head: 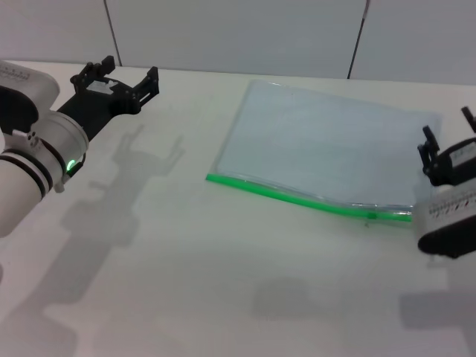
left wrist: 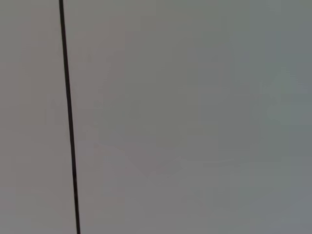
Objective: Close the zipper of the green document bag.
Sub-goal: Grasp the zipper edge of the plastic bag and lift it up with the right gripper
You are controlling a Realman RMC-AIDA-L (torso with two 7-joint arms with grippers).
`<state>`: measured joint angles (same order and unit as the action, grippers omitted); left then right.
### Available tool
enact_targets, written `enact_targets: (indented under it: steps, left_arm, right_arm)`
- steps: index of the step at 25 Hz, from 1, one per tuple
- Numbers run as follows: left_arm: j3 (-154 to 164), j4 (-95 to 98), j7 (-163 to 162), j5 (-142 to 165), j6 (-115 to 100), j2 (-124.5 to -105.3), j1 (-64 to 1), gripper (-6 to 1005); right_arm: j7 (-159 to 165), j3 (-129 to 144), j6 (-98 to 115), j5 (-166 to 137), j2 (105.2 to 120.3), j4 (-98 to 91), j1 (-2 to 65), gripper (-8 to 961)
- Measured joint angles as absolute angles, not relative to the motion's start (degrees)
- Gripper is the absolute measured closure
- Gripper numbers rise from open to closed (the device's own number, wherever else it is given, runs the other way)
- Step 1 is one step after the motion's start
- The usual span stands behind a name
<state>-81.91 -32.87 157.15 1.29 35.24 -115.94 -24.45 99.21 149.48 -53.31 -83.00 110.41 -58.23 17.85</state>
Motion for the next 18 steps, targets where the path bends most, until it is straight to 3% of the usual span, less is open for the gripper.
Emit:
enact_targets:
  steps: [18]
  left_arm:
    - [-81.26, -30.3, 155.43, 1.14, 35.23, -116.19, -27.1, 169]
  right_arm:
    - [141.06, 144.39, -54.17, -82.44, 111.01, -55.22, 22.98, 401]
